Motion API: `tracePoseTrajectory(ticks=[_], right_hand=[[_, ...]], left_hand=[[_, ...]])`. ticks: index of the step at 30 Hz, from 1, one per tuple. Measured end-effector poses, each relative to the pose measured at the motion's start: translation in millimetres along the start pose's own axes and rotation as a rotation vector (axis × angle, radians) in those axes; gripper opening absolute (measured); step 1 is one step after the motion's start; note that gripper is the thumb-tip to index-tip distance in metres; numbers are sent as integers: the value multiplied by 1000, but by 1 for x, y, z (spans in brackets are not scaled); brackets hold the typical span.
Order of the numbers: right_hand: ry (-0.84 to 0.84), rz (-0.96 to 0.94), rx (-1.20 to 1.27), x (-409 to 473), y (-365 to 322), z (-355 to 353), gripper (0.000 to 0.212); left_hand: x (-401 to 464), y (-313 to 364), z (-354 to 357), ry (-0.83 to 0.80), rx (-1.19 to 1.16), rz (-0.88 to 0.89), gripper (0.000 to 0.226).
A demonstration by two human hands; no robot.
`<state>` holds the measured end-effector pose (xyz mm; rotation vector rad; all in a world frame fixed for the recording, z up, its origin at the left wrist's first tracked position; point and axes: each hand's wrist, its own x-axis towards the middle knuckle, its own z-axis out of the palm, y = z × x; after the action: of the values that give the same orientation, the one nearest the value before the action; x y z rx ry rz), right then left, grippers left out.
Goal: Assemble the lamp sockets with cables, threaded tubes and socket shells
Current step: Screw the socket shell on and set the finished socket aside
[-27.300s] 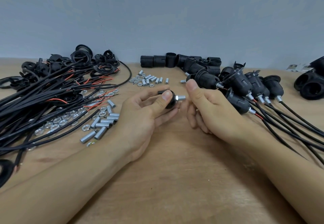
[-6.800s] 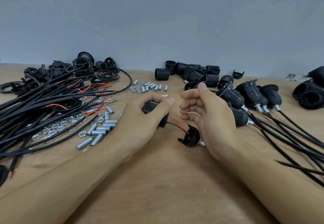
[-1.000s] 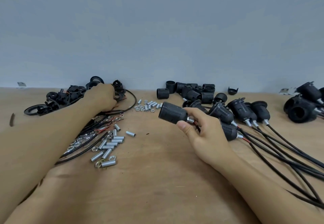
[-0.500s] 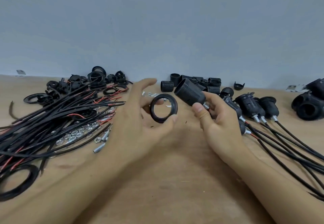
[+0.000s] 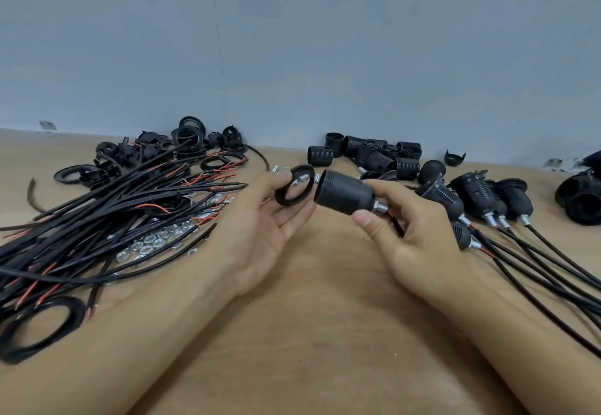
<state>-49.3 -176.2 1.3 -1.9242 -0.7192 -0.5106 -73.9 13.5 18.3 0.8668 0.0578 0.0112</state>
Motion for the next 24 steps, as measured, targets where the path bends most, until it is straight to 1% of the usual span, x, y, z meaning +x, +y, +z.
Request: tracePoseTrajectory(ticks=[3, 5, 9, 12, 15, 19, 22, 24], right_hand=[[-14, -18, -36, 0, 1, 1, 39], [3, -68, -89, 1, 3, -1, 42], [55, -188, -222, 3, 6, -4, 43], [93, -322, -311, 3, 6, -6, 41], [109, -451, -433, 3, 7, -8, 41], [111, -556, -589, 1, 8, -10, 37], [50, -577, -597, 1, 6, -11, 36], [-28, -473, -490, 0, 5, -11, 34]], left_hand=[[-1, -4, -2, -79, 77, -69, 11], [0, -4, -4, -108, 133, -83, 16], [3, -6, -7, -55, 302, 64, 22], [2, -6, -11, -99, 363, 132, 41], [1, -3, -13, -166, 449, 147, 47], [1, -2, -15, -181, 540, 101, 52], [0, -1, -17, -193, 567, 79, 52], [1, 3, -20, -208, 584, 100, 53]])
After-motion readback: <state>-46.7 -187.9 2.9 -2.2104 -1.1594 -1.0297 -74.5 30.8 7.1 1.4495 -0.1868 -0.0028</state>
